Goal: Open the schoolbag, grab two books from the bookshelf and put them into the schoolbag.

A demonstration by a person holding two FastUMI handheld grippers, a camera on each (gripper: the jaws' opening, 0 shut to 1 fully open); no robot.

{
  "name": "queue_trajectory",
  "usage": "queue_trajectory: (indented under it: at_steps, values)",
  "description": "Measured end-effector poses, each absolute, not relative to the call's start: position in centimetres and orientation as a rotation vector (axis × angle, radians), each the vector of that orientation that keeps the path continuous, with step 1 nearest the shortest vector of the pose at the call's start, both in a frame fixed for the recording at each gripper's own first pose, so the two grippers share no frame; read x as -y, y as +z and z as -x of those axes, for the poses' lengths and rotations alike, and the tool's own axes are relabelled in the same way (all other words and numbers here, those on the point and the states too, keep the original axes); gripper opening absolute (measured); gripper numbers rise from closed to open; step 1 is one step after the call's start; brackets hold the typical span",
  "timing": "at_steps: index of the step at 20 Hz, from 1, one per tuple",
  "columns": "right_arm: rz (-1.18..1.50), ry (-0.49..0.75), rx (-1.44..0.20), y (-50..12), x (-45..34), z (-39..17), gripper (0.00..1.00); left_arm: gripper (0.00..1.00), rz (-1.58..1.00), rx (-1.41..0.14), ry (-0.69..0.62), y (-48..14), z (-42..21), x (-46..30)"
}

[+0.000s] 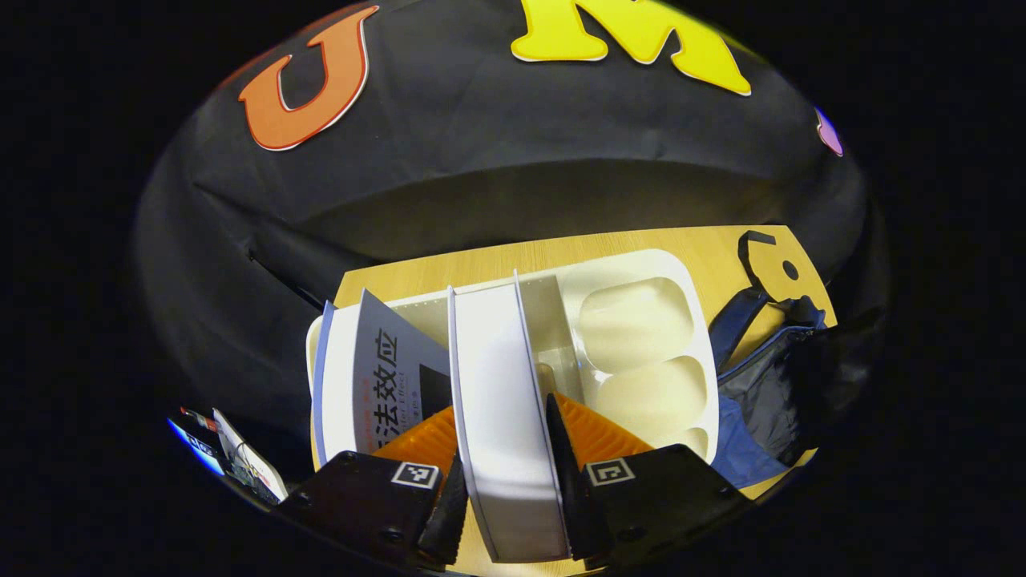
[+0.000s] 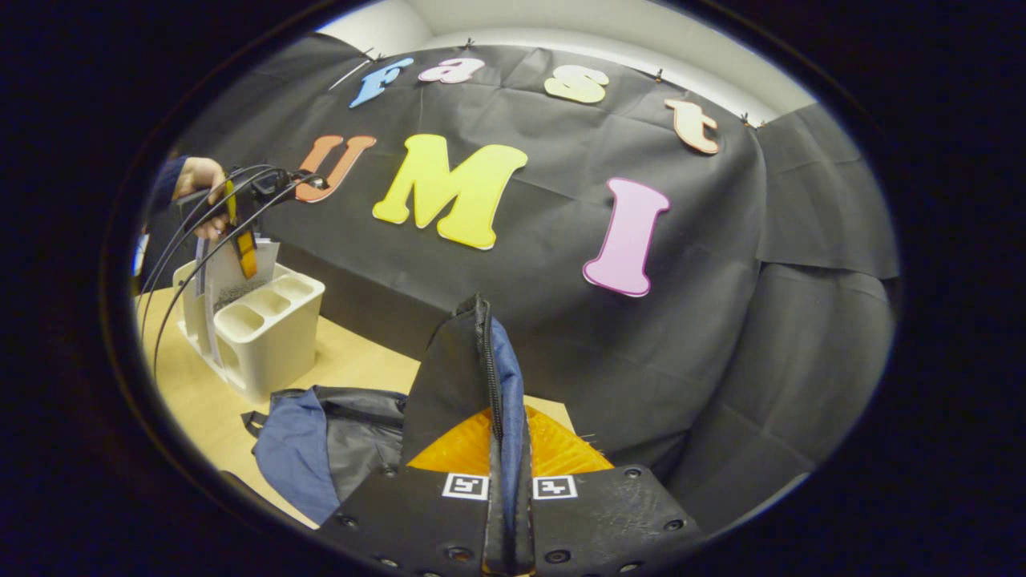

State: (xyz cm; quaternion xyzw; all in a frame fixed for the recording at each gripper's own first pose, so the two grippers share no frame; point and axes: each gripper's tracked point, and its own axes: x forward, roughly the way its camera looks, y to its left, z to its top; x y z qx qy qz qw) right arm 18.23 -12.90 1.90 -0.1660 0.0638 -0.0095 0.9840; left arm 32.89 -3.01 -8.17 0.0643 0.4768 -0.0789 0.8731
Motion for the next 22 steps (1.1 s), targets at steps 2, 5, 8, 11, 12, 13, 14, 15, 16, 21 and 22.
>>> queue_trajectory:
  at_steps: [2, 5, 8, 11, 12, 13, 14, 15, 16, 21, 22]
  values:
    - [0.341, -0.018, -0.128, 1.6, 12.9, -18.2, 0.02, 0.50, -0.129, -0.996, -0.165, -8.2, -32.3, 3.2]
    - [0.354, -0.026, -0.121, 1.6, 13.1, -18.1, 0.06, 0.49, -0.118, -0.971, -0.188, -7.4, -31.0, 3.9]
    - [0.352, -0.029, -0.124, 1.2, 13.0, -18.0, 0.06, 0.46, -0.119, -0.943, -0.191, -6.6, -29.3, 3.6]
    - [0.341, -0.031, -0.125, 1.2, 13.0, -17.8, 0.06, 0.46, -0.146, -0.910, -0.192, -6.0, -27.0, 3.0]
    - [0.335, -0.032, -0.125, 1.1, 13.0, -17.8, 0.06, 0.46, -0.139, -0.897, -0.192, -5.7, -26.2, 2.8]
    - [0.329, -0.033, -0.127, 1.0, 13.0, -17.7, 0.09, 0.46, -0.130, -0.889, -0.191, -5.4, -25.3, 2.6]
    - [0.322, -0.036, -0.128, 0.9, 13.1, -17.8, 0.09, 0.47, -0.117, -0.882, -0.191, -5.1, -24.5, 2.4]
    - [0.317, -0.040, -0.132, 0.8, 13.1, -17.7, 0.05, 0.46, -0.099, -0.877, -0.189, -5.1, -23.7, 2.2]
    - [0.311, -0.042, -0.134, 0.7, 13.1, -17.7, 0.05, 0.47, -0.085, -0.876, -0.186, -5.0, -22.9, 1.9]
    - [0.272, -0.047, -0.141, 0.2, 12.7, -17.1, 0.05, 0.47, -0.010, -0.873, -0.186, -5.0, -18.8, 0.7]
    - [0.270, -0.047, -0.142, 0.1, 12.6, -16.9, 0.09, 0.47, 0.014, -0.869, -0.190, -4.9, -18.0, 0.6]
